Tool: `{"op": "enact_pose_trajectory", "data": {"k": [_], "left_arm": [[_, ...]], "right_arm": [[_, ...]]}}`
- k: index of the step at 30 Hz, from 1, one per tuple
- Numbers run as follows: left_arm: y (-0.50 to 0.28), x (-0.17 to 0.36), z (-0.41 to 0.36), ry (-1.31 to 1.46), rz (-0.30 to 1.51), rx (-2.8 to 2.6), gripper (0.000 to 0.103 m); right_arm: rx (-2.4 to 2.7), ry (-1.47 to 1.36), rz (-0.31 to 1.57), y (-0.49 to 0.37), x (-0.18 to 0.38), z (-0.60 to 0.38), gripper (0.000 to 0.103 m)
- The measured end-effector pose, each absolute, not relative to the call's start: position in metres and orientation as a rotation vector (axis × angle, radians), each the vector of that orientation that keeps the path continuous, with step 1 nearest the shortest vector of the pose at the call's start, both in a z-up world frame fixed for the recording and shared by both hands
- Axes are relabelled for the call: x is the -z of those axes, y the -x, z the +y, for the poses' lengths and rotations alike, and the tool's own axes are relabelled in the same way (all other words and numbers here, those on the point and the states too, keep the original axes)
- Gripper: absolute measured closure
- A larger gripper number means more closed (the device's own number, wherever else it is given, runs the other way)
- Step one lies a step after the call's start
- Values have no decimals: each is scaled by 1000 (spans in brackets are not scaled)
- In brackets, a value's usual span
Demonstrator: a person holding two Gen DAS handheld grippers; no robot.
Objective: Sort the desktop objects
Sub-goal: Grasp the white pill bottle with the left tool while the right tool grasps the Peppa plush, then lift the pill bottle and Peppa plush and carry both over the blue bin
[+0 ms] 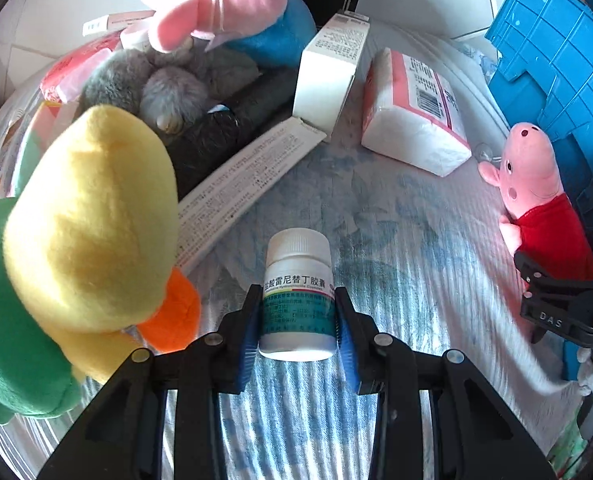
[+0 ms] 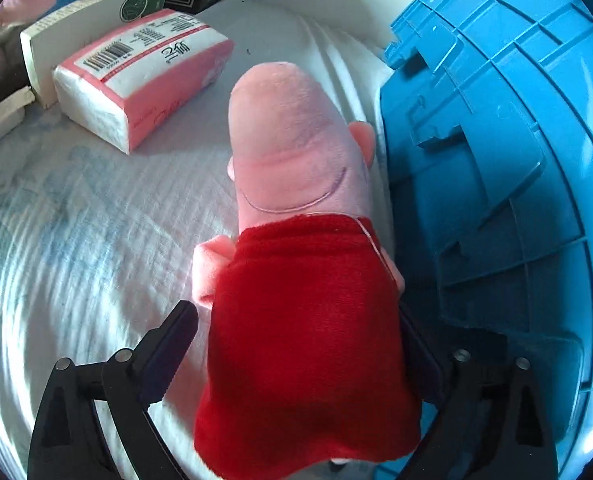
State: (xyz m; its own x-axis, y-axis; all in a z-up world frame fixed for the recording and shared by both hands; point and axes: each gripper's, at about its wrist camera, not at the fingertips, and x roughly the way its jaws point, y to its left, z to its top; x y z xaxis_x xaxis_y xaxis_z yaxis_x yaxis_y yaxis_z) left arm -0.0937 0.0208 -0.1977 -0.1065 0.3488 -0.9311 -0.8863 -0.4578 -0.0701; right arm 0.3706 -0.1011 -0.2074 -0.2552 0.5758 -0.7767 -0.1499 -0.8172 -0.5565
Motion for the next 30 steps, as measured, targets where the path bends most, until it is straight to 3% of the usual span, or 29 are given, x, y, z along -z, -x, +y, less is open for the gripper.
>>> {"op": "enact_pose_trajectory", "data": {"k": [1, 4, 10, 18, 30], "left_arm": [[94, 198, 14, 1232, 666, -1716, 69], [90, 190, 7, 1193, 656, -1719, 69], [87, 187, -6, 1171, 646, -1739, 69], [61, 160, -6, 1057, 633, -1772, 69], [-6, 39, -34, 669, 510, -1883, 69]], "right_arm": [[-2096, 1539, -541, -370, 210, -101, 23], [-2162, 1531, -460, -378, 195, -98, 34], [-2467, 1694, -97, -410, 171, -128, 36], [-2544, 1578, -184, -403, 150, -147, 36], [-2794, 1148, -221, -455, 14, -164, 35]]}}
